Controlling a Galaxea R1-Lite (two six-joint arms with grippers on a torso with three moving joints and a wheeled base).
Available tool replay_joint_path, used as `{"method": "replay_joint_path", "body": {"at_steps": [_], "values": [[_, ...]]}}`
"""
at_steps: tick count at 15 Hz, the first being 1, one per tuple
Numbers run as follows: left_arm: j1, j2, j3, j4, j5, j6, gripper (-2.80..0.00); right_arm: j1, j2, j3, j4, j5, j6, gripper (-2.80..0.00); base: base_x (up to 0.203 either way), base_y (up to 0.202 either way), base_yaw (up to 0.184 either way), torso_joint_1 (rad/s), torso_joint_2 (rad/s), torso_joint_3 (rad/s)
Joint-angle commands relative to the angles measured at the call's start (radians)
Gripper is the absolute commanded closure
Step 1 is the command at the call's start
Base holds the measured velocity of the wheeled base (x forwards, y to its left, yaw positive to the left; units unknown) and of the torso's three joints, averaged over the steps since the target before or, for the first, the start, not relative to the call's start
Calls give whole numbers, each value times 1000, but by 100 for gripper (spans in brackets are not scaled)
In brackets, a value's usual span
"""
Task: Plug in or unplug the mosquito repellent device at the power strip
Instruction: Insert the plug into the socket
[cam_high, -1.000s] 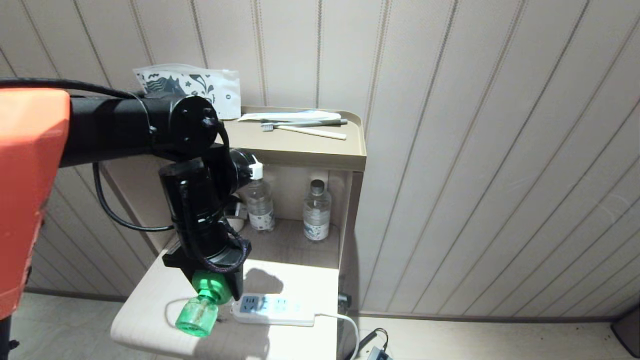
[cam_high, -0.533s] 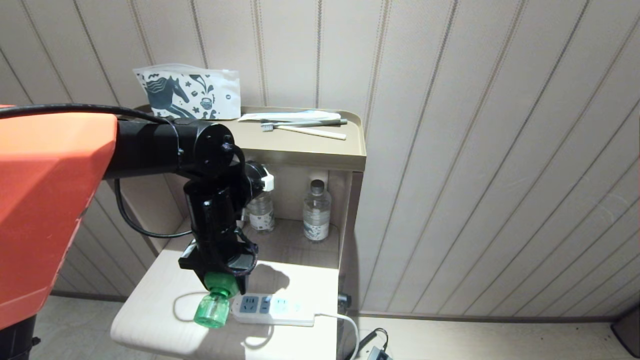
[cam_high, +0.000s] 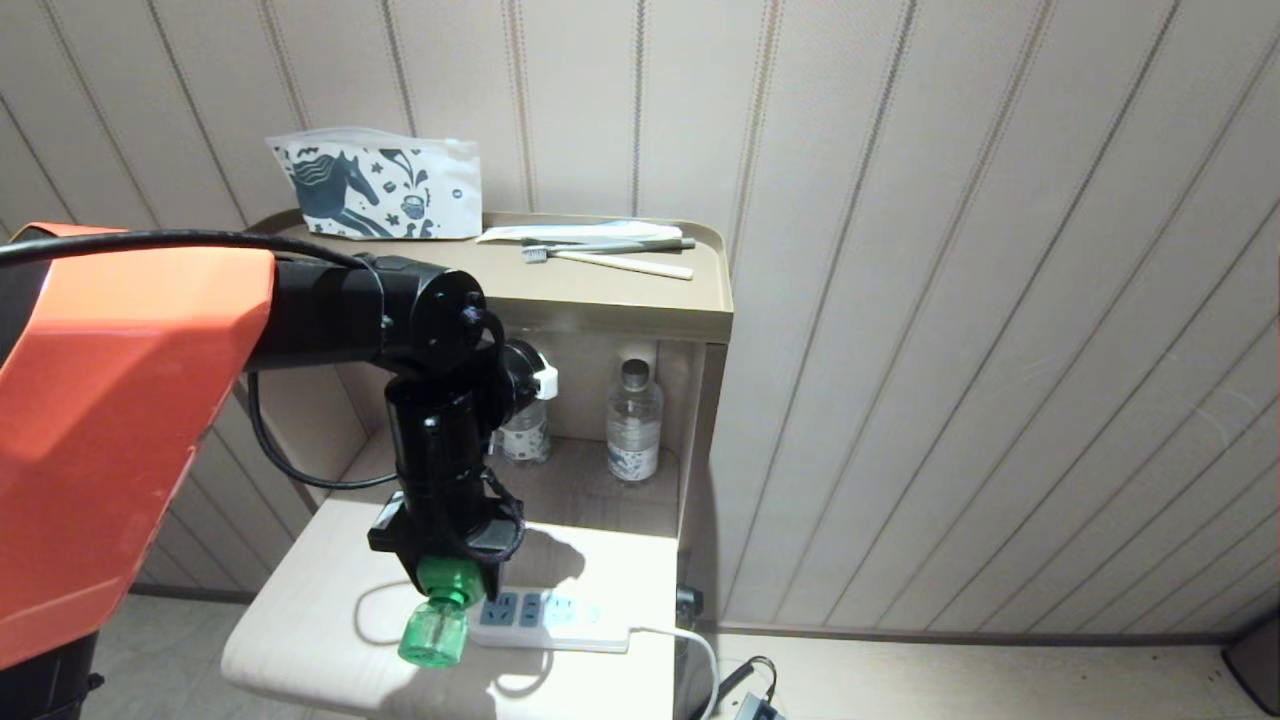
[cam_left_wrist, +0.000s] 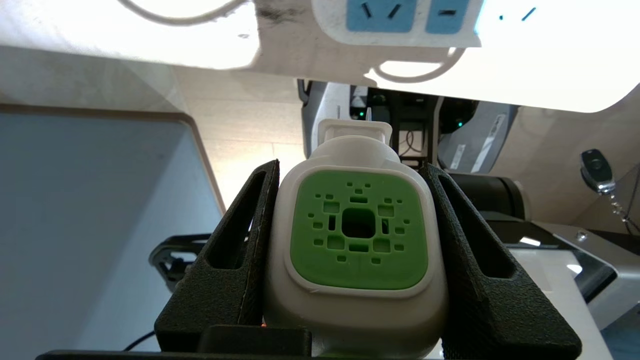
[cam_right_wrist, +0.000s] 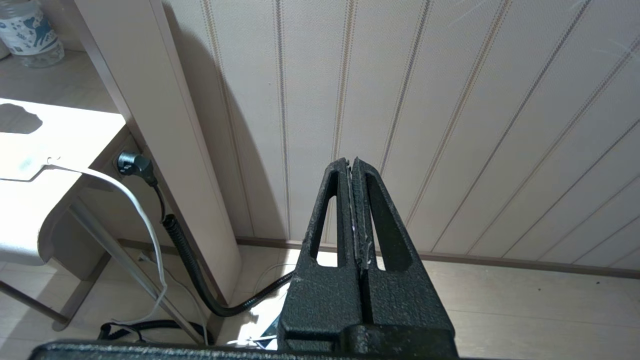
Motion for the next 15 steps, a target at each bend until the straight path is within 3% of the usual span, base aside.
{"method": "replay_joint_path", "body": {"at_steps": [1, 15], "values": [[-5, -1, 33, -10, 2, -3, 0, 0, -1, 0, 0, 0, 0, 0, 0, 0, 0, 0, 0, 0], [-50, -3, 153, -95, 8, -62, 0, 0, -1, 0, 0, 0, 0, 0, 0, 0, 0, 0, 0, 0]]}}
